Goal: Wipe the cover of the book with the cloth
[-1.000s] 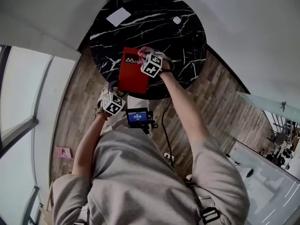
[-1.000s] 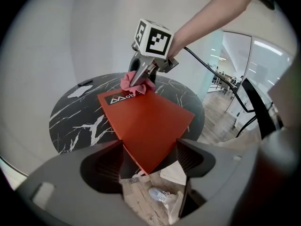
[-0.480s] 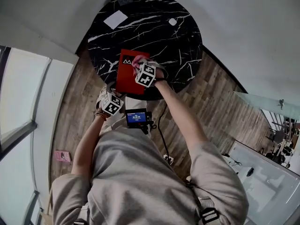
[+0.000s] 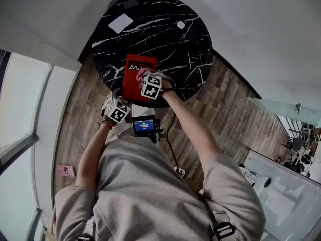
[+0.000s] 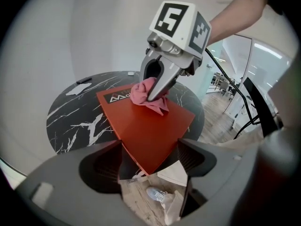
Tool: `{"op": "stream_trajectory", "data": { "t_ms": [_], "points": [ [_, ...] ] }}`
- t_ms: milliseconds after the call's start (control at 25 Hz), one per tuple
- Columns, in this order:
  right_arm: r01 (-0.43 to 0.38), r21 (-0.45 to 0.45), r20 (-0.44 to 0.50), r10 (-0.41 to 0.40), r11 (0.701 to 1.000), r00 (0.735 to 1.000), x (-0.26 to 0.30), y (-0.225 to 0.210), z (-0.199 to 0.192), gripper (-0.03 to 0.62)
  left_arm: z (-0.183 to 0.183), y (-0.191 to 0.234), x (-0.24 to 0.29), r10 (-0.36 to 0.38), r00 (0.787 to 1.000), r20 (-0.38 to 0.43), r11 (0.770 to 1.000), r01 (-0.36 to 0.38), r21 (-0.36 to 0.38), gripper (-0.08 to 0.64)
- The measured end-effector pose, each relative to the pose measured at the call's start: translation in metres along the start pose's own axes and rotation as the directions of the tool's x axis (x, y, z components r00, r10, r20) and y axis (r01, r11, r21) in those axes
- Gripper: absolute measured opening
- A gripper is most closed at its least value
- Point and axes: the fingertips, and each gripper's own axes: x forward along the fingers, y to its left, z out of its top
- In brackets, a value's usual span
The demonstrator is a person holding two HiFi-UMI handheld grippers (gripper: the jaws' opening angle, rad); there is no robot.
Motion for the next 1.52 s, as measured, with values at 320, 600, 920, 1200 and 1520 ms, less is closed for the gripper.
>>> {"op": "stream_trajectory", "data": {
  "t_ms": [320,600,920,1200,1520],
  "points": [
    [-0.138,-0.049,-0.027,0.137,0.989,0.99,-0.003,0.032,0.002,0.092,0.0,0.0,0.001,-0.012,1.0,0.0,1.0,0.012,0.005,0.371],
    [-0.231,-0.061,-0.04,0.229,0.971,0.973,-0.007,0.058,0.005,0.091,0.002,0.001,0.001,-0.014,1.0,0.002,0.999,0.014,0.037,0.379],
    [-0.346,-0.074,-0.055,0.343,0.935,0.938,-0.011,0.083,0.007,0.091,0.003,0.0,0.0,-0.013,1.0,0.001,0.998,0.013,0.053,0.383],
    [-0.399,-0.125,-0.069,0.393,0.909,0.917,-0.015,0.1,0.01,0.089,0.003,0.002,0.001,-0.01,1.0,0.011,0.998,0.01,0.058,0.383],
    [-0.59,-0.183,0.02,0.603,0.786,0.798,-0.059,0.101,0.022,0.092,0.005,0.001,-0.003,-0.001,1.0,0.026,0.996,-0.001,0.091,0.38]
  ]
}}
